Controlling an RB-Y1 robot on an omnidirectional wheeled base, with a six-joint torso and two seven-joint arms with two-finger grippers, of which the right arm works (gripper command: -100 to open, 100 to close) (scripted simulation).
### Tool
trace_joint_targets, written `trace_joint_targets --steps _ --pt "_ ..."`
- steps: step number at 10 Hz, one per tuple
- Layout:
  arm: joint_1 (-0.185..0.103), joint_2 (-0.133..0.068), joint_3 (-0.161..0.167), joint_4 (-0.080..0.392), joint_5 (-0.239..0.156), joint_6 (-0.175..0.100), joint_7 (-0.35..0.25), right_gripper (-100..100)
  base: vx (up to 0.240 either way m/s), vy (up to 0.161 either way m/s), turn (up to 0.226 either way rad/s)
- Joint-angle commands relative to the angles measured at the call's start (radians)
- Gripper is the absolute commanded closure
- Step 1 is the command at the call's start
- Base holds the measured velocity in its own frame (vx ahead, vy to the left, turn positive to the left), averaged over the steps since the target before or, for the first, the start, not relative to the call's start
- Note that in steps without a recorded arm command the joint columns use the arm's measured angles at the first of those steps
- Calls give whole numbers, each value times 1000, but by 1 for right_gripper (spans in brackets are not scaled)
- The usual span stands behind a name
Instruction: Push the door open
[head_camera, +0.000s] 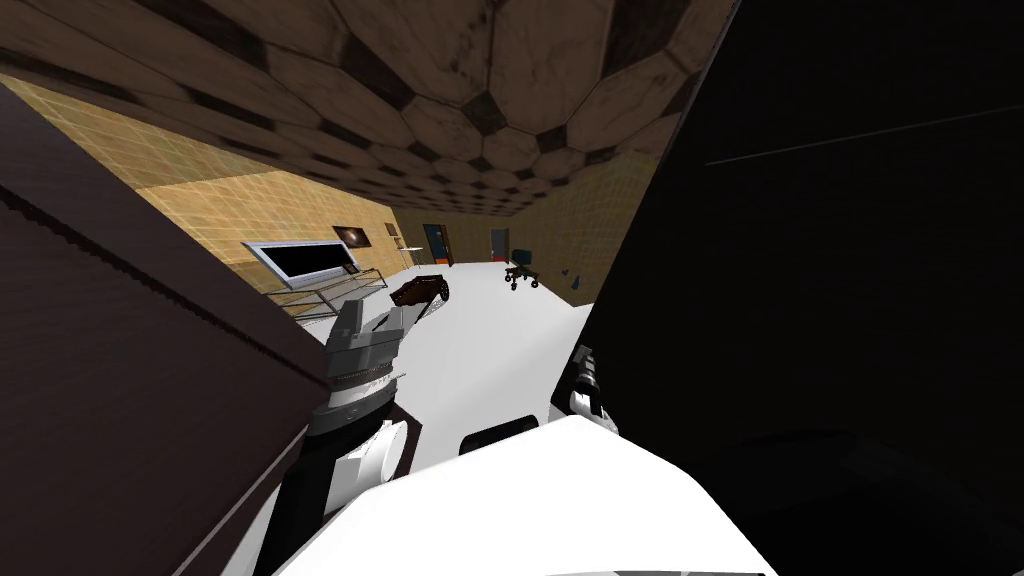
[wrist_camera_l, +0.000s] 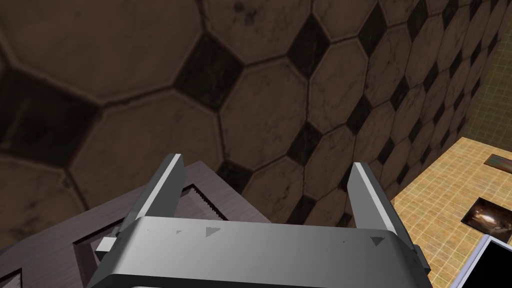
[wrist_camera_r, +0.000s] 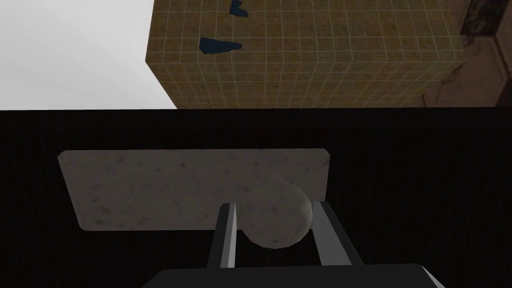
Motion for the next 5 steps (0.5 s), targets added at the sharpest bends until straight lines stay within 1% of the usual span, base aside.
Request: trace_joint_targets --steps 1,4,5 --pt "-1 -14 -23 9 -12 -13 3 100 204 -8 -57" --pt "0 -14 -45 10 -24 -12 9 100 190 -23 -51" --pt "3 -10 -40 6 -21 -8 9 100 81 -10 -27"
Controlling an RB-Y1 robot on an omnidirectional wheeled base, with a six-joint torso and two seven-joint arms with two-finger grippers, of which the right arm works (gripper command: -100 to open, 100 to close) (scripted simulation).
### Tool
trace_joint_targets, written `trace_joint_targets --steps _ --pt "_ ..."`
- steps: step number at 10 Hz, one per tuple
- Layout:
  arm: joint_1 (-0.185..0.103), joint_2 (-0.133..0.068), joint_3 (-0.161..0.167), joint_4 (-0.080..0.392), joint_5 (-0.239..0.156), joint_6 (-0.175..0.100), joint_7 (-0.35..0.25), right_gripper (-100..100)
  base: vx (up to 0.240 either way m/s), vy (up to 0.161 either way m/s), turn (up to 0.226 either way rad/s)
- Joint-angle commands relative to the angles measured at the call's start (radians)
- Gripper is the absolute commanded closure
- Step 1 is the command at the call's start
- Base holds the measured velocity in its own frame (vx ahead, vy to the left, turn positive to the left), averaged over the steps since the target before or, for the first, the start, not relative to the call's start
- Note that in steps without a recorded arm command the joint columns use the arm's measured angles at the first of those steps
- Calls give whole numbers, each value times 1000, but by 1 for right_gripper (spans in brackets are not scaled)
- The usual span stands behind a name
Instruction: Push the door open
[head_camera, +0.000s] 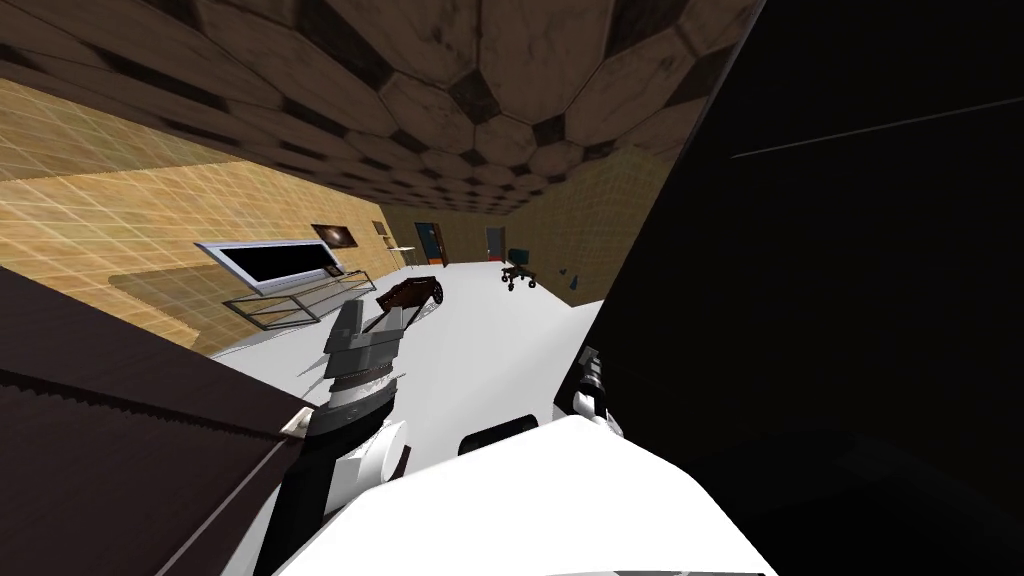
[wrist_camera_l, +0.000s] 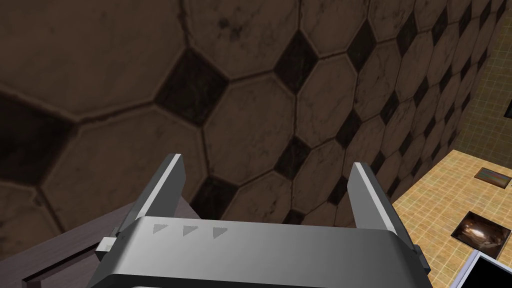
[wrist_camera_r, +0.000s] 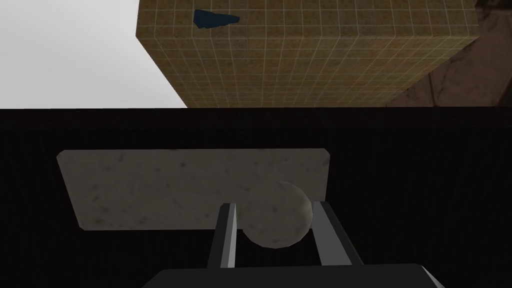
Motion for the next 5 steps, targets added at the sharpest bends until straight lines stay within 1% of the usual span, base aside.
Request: trace_joint_targets --steps 1,2,3,4,5 --pt "2 -1 -17 0 -8 -1 6 100 123 -57 -33" --pt "3 -1 -27 1 -13 -2 9 100 180 -67 -35" --pt "4 -2 -39 1 -19 -3 14 100 179 -35 -42" --pt "4 -2 -39 1 -19 -3 14 100 139 -48 -26" --pt "6 -2 -58 1 -29 -4 21 100 183 -100 -32"
